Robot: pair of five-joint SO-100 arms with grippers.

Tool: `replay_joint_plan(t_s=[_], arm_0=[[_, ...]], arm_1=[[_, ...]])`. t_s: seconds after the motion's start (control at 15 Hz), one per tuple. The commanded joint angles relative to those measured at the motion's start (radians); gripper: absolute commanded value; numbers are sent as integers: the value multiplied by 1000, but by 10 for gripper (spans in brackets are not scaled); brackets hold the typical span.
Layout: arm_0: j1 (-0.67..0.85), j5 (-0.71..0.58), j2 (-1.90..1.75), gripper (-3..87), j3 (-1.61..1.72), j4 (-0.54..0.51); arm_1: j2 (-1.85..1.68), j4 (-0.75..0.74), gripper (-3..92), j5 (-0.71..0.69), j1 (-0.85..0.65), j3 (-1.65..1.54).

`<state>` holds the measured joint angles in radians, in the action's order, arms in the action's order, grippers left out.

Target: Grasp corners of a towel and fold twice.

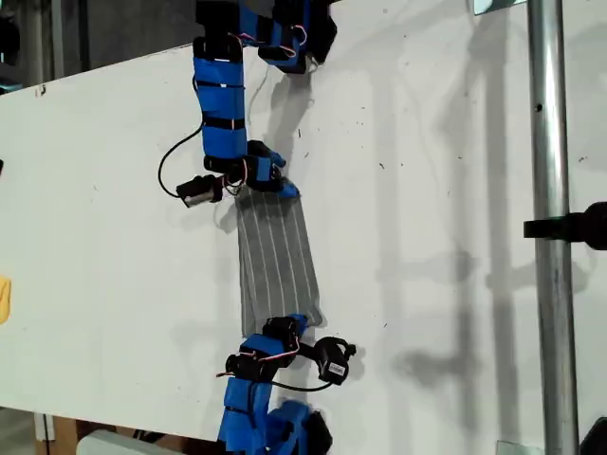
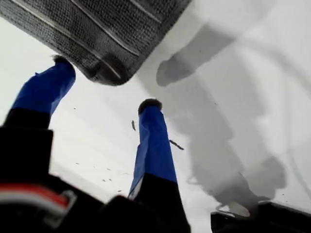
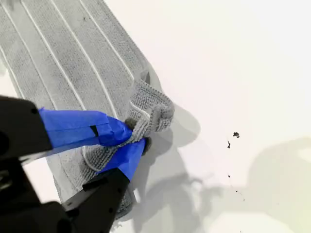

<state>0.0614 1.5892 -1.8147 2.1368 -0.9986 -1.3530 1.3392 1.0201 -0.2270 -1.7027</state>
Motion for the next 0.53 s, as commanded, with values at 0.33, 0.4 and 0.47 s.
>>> replay_joint_plan(t_s=[0.33, 0.4, 0.47], arm_0=[[-12, 15, 34, -26, -21, 37], [-14, 15, 49, -26, -20, 49], [-18, 18, 55, -26, -25, 51]], arm_1=[[72, -44, 15, -12, -14, 133], [89, -55, -2, -12, -9, 133], [92, -51, -2, -12, -3, 140]])
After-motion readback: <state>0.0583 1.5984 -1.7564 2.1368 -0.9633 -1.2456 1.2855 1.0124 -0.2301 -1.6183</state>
